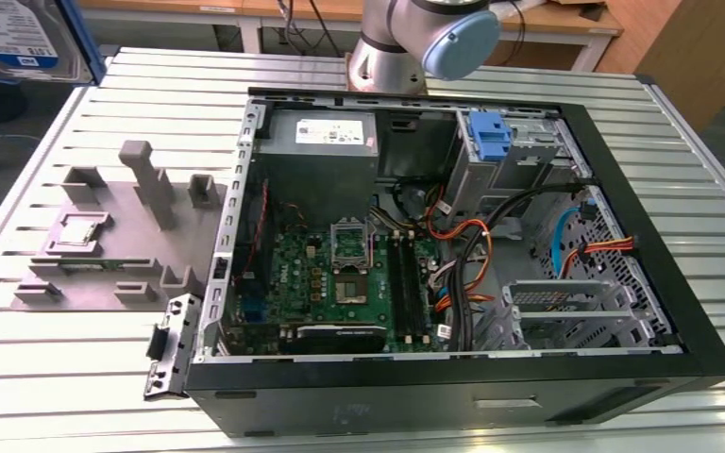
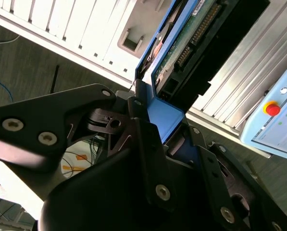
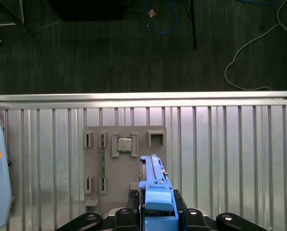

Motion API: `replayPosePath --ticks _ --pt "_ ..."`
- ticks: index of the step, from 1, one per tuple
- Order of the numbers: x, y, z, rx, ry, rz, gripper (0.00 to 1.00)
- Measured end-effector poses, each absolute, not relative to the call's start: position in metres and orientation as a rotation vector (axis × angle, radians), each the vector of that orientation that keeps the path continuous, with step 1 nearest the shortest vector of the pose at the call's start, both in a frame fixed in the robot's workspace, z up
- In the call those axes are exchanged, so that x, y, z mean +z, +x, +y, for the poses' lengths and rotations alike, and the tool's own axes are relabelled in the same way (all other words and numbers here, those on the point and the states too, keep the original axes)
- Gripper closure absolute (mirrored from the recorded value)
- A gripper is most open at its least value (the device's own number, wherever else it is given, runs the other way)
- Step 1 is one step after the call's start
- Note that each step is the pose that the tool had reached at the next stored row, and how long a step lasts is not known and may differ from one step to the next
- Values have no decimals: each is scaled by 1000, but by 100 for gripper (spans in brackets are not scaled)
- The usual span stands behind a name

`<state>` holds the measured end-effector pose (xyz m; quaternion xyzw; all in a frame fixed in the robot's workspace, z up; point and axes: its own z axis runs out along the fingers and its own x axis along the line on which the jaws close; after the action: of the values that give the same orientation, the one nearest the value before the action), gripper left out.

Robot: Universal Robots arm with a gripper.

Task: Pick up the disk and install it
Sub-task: 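Pick up the disk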

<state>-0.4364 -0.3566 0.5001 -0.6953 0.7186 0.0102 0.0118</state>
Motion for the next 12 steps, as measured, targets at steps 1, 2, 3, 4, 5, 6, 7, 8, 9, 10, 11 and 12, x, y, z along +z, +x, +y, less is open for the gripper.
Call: replayPosePath --ticks 1,2,3,4,5,6,7,8,9,10,11,12 --pt "500 -436 -357 32 -2168 2241 64" --pt "500 -436 -357 32 -2168 2241 64" --pt "500 -436 -357 32 -2168 2241 64" --pt "500 -436 -357 32 -2168 2241 64" --pt "500 -435 -357 32 -2168 2241 64" --pt "500 -435 -357 32 -2168 2241 64" --pt "500 -435 -357 32 -2168 2241 64" --pt "500 -435 -357 32 -2168 2241 64" --pt "500 -435 -357 32 -2168 2241 64" --pt "500 -434 -357 32 -2168 2241 64" --pt "500 -434 -357 32 -2168 2241 64" --pt "500 -434 -357 32 -2168 2241 64"
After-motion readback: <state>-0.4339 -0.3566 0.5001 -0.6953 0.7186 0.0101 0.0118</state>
